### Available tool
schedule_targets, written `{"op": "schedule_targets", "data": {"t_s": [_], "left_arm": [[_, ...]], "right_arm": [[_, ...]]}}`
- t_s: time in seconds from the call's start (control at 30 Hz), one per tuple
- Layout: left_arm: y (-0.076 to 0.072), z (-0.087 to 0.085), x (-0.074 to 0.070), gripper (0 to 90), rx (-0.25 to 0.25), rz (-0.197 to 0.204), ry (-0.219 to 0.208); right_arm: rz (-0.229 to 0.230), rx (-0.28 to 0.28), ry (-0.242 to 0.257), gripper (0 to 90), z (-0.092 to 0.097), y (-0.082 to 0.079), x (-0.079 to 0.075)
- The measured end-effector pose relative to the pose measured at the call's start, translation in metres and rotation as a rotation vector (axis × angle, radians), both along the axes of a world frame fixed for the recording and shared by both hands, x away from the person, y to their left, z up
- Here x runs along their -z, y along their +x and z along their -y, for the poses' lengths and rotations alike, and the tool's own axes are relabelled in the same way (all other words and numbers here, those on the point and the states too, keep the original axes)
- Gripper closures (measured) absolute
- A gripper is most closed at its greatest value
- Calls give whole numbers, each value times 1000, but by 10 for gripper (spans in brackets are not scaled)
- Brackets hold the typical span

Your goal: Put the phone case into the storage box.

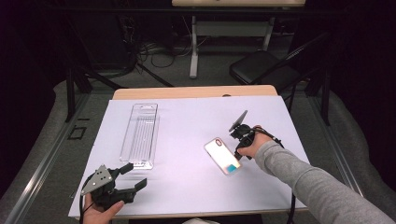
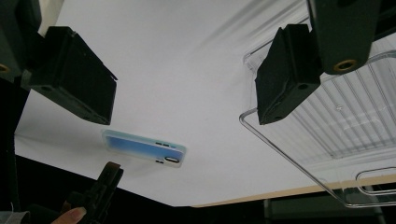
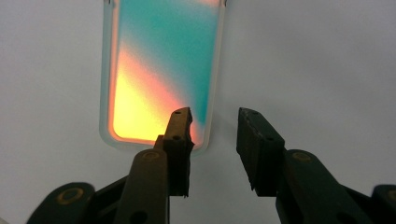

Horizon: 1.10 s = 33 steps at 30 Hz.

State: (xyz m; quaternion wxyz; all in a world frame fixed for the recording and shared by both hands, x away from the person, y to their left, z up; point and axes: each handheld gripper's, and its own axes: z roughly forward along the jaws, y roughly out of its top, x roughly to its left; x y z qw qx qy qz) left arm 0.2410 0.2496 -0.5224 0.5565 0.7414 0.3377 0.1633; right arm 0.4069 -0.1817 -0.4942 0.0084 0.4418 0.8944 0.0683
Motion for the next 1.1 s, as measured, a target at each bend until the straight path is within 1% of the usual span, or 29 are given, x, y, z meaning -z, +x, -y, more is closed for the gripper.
{"op": "schedule_targets", "data": {"t_s": [0.03,0.07,0.1,0.17,0.2,0.23,0.3,0.33,0.37,0.4,0.53,0.6,0.7,0.8,0.9,0.93,1.0,1.03,1.1], "left_arm": [[0,0,0,205,0,0,0],[0,0,0,206,0,0,0],[0,0,0,207,1,0,0],[0,0,0,207,1,-1,0],[0,0,0,207,1,-1,0],[0,0,0,207,1,-2,-2],[0,0,0,207,5,-2,-3],[0,0,0,207,5,-2,-3],[0,0,1,207,4,-1,-5],[1,0,1,207,5,-2,-4],[1,0,1,207,4,-3,-1],[1,0,1,207,4,-4,-1],[1,0,1,207,4,-6,-3],[1,0,1,207,5,-10,-7],[1,0,2,207,5,-10,-7],[1,0,2,207,5,-10,-7],[1,0,2,207,3,-11,-6],[1,0,2,207,3,-11,-6],[1,0,2,207,2,-12,-5]], "right_arm": [[-3,15,0,630,-1,0,0],[32,25,39,621,-1,-1,4],[36,28,36,620,-1,-1,4],[28,33,20,620,-2,-1,5],[32,37,26,622,-3,-1,7],[32,30,20,641,-3,-1,8],[2,31,8,653,-4,0,9],[2,31,8,653,-4,0,9],[-16,35,-10,669,-4,0,11],[-25,36,-12,672,-4,0,13],[-26,46,-11,691,-4,-1,19],[-35,55,-7,704,-4,0,21],[-37,61,-9,720,-5,-1,22],[-30,54,-9,732,-6,0,23],[-45,64,-22,741,-6,1,23],[-50,79,-17,745,-7,1,24],[-43,76,-10,752,-6,1,26],[-50,84,-12,756,-7,1,26],[-52,81,-15,758,-6,2,26]]}}
